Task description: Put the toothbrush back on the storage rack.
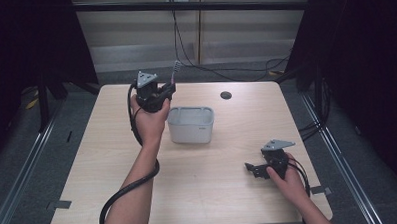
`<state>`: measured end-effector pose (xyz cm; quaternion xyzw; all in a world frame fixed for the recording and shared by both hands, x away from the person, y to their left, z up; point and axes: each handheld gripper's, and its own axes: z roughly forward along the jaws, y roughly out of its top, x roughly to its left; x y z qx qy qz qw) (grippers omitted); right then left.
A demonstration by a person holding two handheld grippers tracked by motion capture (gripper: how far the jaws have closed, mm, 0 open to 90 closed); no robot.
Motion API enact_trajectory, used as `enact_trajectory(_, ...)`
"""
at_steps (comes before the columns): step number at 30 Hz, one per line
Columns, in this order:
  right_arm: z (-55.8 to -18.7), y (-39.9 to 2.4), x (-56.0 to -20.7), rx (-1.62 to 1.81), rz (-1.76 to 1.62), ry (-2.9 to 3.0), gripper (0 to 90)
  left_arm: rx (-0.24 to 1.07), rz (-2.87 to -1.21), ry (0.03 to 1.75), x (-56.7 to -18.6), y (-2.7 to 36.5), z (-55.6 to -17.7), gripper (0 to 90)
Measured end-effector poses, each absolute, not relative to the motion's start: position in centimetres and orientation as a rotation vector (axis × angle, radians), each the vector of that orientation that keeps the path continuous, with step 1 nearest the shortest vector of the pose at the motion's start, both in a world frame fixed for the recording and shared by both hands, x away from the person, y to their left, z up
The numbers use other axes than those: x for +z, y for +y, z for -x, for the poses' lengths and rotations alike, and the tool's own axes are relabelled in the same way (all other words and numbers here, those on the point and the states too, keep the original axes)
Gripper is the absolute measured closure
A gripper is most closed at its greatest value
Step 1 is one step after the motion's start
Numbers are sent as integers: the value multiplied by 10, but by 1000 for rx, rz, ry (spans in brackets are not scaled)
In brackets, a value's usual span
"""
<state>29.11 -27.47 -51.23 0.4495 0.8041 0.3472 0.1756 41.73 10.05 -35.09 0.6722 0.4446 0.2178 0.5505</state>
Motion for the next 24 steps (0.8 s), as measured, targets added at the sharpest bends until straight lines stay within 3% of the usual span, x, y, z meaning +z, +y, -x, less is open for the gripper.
enact_trajectory(24, -291, -275, -512, 984, -1270, 2278, 117, 495, -1606, 1057, -359, 83, -432, 796)
